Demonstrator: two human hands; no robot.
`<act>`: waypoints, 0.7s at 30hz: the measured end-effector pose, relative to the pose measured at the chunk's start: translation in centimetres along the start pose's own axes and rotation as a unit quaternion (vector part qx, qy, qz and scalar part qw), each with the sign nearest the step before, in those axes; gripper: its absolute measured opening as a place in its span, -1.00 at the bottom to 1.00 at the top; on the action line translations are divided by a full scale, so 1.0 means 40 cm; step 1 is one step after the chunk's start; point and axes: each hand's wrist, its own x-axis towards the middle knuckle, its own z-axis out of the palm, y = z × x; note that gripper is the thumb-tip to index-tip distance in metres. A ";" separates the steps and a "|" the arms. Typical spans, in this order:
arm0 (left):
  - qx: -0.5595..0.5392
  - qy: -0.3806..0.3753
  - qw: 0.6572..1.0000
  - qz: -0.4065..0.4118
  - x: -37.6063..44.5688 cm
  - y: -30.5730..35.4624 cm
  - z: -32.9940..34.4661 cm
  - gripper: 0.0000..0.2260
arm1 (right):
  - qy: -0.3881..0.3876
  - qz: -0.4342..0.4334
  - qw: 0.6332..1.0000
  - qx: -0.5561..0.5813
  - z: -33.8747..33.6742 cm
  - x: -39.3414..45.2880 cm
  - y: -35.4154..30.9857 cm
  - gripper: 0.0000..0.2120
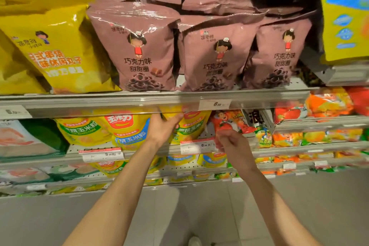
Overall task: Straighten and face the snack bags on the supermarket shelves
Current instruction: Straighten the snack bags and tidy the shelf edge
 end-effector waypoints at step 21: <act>0.029 -0.072 0.997 -0.026 -0.051 -0.075 -0.015 -0.64 | -0.061 -0.016 0.998 0.022 0.041 0.142 -0.030 -0.53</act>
